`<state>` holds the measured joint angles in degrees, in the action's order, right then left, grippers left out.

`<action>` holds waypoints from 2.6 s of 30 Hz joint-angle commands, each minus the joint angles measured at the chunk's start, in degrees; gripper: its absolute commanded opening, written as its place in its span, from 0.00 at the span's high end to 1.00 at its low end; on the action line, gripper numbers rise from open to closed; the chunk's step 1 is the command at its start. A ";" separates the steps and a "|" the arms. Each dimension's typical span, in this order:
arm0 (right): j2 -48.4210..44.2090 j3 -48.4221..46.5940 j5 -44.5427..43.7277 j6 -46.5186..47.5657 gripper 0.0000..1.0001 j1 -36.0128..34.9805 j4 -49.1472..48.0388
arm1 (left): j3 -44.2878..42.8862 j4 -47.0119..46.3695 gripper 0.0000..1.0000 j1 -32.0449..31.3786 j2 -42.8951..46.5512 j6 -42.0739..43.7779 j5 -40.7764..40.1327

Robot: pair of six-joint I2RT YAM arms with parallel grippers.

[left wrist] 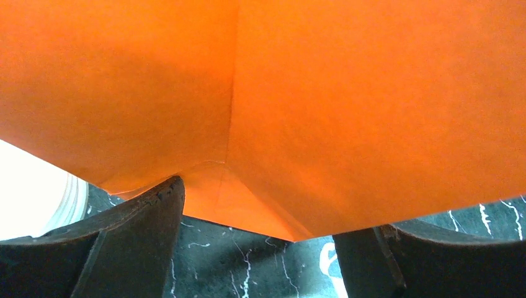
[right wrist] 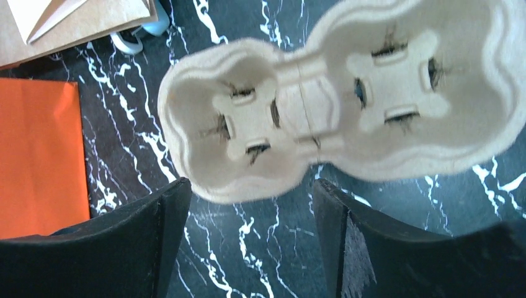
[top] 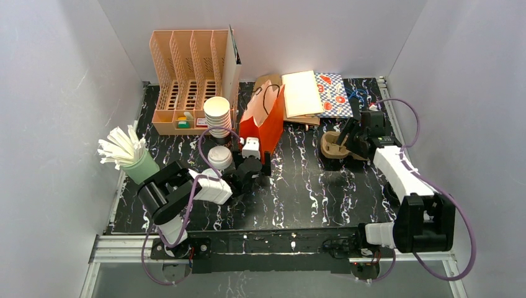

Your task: Pack the takeout coffee

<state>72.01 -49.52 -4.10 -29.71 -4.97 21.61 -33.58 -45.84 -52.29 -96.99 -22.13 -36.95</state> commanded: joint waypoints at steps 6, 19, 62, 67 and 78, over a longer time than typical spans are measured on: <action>8.13 -5.64 -5.10 6.42 0.17 2.38 -5.08 | 1.02 2.10 0.11 2.38 7.00 3.29 3.66; 16.89 -8.98 -3.33 9.36 0.22 2.60 -4.86 | 2.51 20.73 0.02 2.37 22.15 -3.80 10.49; 3.30 1.56 7.16 7.27 0.33 -22.46 6.71 | 12.87 -5.98 0.51 -5.49 14.71 -36.42 33.81; 2.01 1.48 8.52 6.67 0.39 -22.76 6.67 | 13.89 -8.58 0.58 -2.00 12.82 -38.59 38.22; 2.18 2.24 8.96 6.43 0.42 -22.76 6.61 | 12.27 -9.00 0.56 0.30 10.43 -36.63 42.07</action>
<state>75.37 -45.65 3.81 -22.55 -27.42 29.80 -20.10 -53.87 -52.64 -86.00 -59.64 3.51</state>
